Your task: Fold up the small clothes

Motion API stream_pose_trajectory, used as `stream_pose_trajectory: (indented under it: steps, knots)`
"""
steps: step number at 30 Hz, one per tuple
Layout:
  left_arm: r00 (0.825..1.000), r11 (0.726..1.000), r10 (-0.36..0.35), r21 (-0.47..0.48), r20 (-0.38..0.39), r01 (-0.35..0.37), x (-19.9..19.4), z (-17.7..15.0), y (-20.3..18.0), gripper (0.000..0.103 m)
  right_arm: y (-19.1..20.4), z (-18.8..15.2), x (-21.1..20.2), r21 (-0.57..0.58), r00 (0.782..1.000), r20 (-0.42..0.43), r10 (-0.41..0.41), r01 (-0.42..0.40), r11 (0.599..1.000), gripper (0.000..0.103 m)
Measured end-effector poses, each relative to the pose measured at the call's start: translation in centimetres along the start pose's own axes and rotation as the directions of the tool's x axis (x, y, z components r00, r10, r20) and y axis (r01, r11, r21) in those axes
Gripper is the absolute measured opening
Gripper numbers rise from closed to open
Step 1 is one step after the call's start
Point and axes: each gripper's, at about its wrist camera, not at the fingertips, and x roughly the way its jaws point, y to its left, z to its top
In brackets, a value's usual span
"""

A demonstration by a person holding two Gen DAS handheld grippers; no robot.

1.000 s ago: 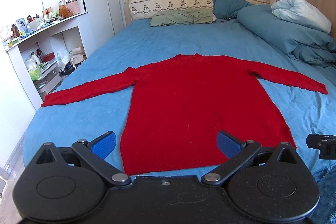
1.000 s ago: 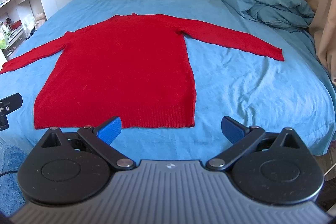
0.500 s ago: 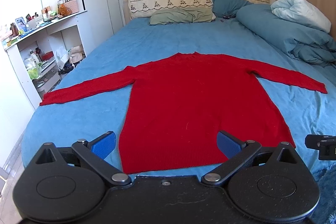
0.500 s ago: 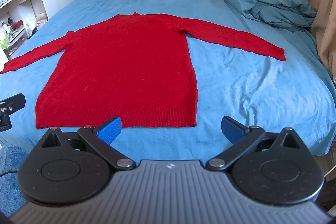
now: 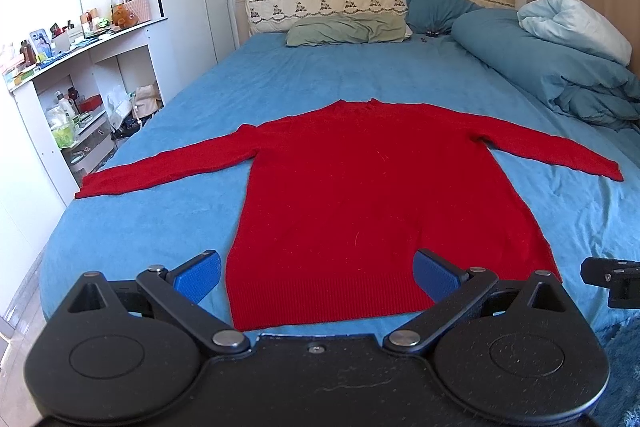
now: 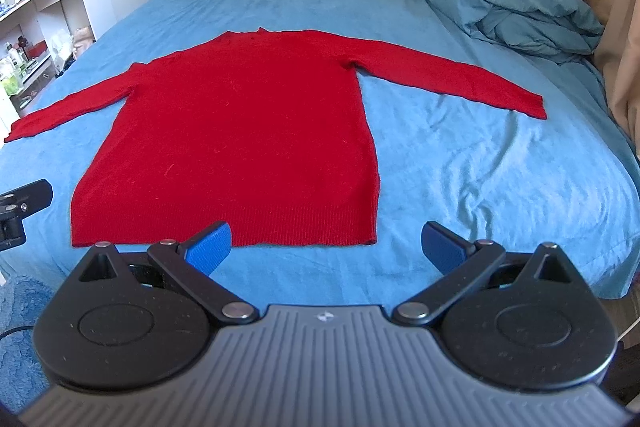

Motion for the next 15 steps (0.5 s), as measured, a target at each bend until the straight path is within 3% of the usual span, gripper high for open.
stream_pose_trajectory:
  steps: [15]
  knots:
    - [1.0,1.0,0.001,0.001,0.005,-0.001,-0.11,0.03,0.13,0.103,-0.07,-0.13,0.05,0.001,1.0,0.003,0.007,-0.007,1.0,0.103]
